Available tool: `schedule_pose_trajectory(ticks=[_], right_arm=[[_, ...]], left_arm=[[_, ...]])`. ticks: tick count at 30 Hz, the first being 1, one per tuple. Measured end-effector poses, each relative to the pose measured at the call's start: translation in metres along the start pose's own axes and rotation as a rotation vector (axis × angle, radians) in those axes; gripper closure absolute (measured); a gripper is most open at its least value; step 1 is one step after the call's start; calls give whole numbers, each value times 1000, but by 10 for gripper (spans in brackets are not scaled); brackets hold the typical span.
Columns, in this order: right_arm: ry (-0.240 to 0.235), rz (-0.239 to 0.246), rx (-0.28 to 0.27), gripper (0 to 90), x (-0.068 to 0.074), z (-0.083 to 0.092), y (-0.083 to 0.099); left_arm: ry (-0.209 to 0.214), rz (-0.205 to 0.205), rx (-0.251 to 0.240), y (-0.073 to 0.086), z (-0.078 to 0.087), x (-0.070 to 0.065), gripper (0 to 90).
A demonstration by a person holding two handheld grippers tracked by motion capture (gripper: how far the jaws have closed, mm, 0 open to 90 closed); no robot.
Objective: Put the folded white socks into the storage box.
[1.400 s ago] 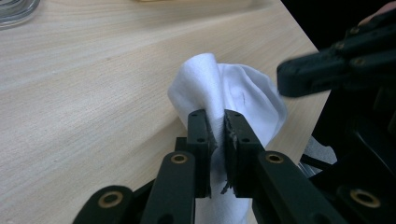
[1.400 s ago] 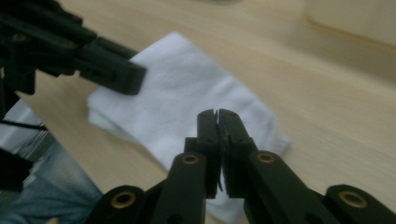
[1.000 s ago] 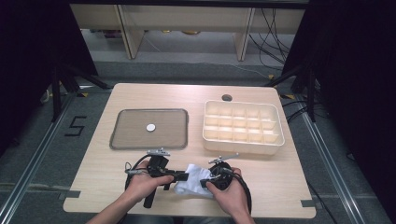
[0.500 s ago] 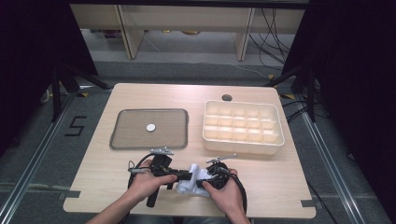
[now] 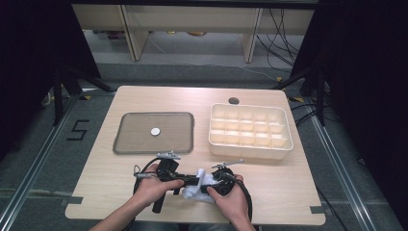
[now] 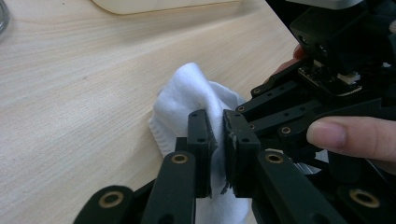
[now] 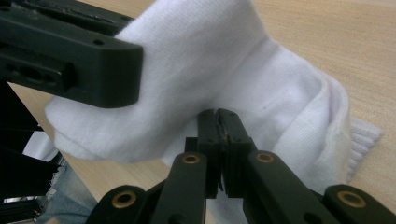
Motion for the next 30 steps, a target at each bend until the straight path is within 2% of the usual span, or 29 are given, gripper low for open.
schedule_pose_trajectory(ticks=[1, 4, 7, 11, 15, 18, 22, 24, 25, 26, 27, 28, 29, 30], right_arm=[[6, 52, -10, 890, -5, -1, 0], [1, 37, -9, 893, -3, -2, 0], [4, 56, -20, 895, -4, -3, 0], [8, 60, -25, 900, -3, -3, 0], [2, 97, -31, 900, -3, -5, -1], [7, 102, -34, 900, -4, -6, -1], [-4, 101, -40, 900, -3, -2, -2], [-15, 94, -47, 895, -2, 5, -3], [4, 84, -68, 889, -4, 15, -6], [4, 84, -68, 889, -4, 15, -6], [25, 67, -89, 889, -8, 27, -8], [25, 67, -89, 889, -8, 27, -8], [37, 69, -125, 893, -14, 41, -10], [62, 52, -119, 897, -18, 48, -8]], left_arm=[[8, -1, 2, 0, -1, -1, 817], [7, -2, 2, 0, -2, -2, 817], [13, -3, 6, 1, -4, -3, 817], [-9, -2, 4, 1, -5, -2, 817], [0, 3, -2, 1, -7, -2, 817], [7, -1, 12, 1, -8, -2, 817], [-7, -10, 8, 2, -7, -1, 818], [-18, -11, 0, 1, -7, 0, 818], [-14, -13, 7, 1, -7, 0, 818], [-14, -14, 8, 1, -7, 0, 818], [-18, -13, 7, 1, -7, 0, 818], [-18, -13, 7, 1, -7, 0, 817], [-16, -15, 9, 1, -7, 0, 817], [-10, -15, 12, 1, -7, 0, 817]])
Point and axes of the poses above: each handheld gripper's, and its own axes: z roughly backward along the jaws, y roughly out of its underside, x roughly to its left, the point moved 6 cm from there along -z, roughly forward along the jaws, and after that the axes turned 12 degrees about z, right-handed, at the moved point
